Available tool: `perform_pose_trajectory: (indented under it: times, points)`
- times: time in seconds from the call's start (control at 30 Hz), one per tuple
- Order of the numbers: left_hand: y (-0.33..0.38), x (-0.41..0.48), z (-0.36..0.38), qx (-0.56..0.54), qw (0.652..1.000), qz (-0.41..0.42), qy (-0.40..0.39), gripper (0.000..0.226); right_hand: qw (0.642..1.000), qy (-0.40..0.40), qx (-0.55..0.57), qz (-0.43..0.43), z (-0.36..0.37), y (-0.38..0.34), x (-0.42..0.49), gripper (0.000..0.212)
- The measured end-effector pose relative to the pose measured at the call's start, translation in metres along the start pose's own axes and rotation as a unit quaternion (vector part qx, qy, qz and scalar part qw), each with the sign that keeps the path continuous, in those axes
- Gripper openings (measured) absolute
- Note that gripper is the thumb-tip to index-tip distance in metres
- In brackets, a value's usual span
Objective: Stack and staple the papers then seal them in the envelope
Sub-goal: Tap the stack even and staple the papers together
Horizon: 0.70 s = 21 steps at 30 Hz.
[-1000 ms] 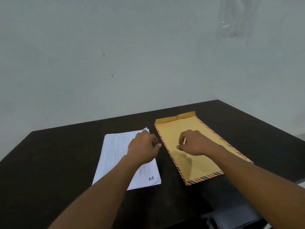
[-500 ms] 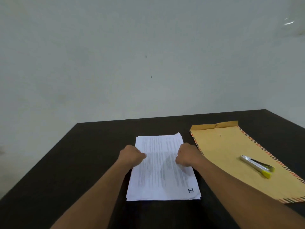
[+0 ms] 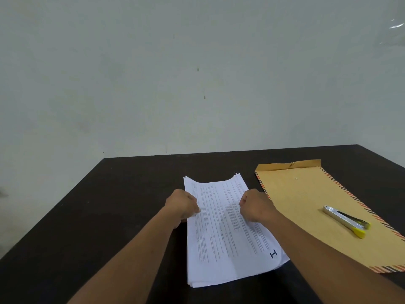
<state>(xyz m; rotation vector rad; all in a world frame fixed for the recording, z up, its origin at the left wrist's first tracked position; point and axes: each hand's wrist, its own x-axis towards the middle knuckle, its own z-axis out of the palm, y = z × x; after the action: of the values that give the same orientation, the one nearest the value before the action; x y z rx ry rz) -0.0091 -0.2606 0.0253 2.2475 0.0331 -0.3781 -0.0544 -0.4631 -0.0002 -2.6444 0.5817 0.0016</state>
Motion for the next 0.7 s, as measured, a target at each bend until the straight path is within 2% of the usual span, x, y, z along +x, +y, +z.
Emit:
perform_pose_trajectory:
  times: [0.13, 0.2, 0.27, 0.37, 0.47, 0.57, 0.7]
  points:
    - [-0.003, -0.002, -0.002, -0.006, 1.0, -0.006, -0.025, 0.008, 1.0, 0.021, 0.022, -0.001, 0.003, -0.003, -0.009, 0.009]
    - [-0.005, -0.005, 0.0, -0.037, 0.998, 0.011, -0.057, 0.017, 0.999, 0.025, 0.034, -0.008, 0.005, -0.002, -0.013, 0.009]
    - [-0.004, -0.009, 0.003, -0.076, 0.994, 0.059, -0.052, 0.022, 0.996, 0.03, 0.086, -0.019, 0.003, -0.001, -0.015, 0.01]
    - [0.007, -0.012, -0.003, -0.128, 0.977, 0.171, -0.007, 0.023, 0.964, 0.036, 0.259, -0.048, -0.017, 0.0, -0.015, 0.015]
    - [0.032, -0.015, -0.021, -0.106, 0.951, 0.284, 0.058, 0.024, 0.916, 0.073, 0.384, -0.09, -0.054, -0.006, -0.015, 0.02]
    - [0.06, -0.024, -0.038, -0.116, 0.92, 0.357, 0.113, 0.023, 0.891, 0.138, 0.404, -0.154, -0.091, -0.018, -0.018, 0.025]
    - [0.071, -0.033, -0.03, -0.146, 0.888, 0.388, 0.201, 0.02, 0.852, 0.25, 0.404, -0.219, -0.099, -0.031, -0.027, 0.029]
